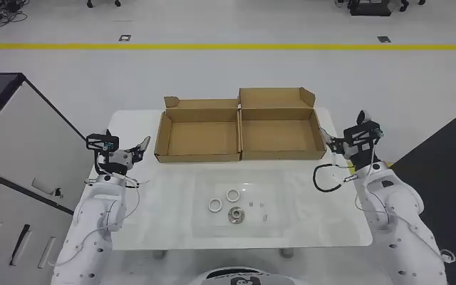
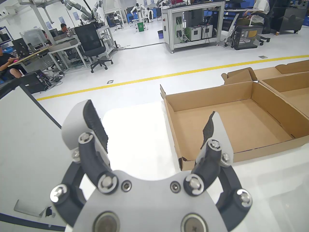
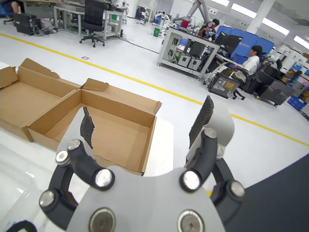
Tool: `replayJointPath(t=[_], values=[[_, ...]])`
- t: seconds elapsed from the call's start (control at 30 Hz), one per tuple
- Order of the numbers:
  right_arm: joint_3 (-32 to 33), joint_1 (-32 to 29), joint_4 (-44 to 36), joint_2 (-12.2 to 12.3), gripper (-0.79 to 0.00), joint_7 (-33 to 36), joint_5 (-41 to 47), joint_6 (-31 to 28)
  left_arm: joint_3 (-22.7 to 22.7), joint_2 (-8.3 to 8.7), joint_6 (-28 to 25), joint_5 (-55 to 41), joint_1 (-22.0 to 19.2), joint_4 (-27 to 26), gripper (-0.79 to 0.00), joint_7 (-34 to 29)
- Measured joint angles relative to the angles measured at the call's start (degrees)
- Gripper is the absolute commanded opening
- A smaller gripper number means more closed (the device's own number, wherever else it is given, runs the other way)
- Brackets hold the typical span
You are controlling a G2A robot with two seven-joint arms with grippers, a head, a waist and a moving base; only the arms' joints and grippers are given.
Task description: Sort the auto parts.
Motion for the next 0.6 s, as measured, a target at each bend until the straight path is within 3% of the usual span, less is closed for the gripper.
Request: replayJointPath(t=[0.27, 0.6], values=[[4.23, 1.36, -7.72, 1.57, 0.000, 13.88, 5.20, -19.88, 0.00, 0.00, 0.00, 0.00, 0.00, 0.00, 0.000, 0.00], [1.36, 7.26, -11.03, 3.40, 0.000, 32.39, 15.14, -34.53, 0.00, 0.00, 0.00, 0.00, 0.00, 0.00, 0.000, 0.00]])
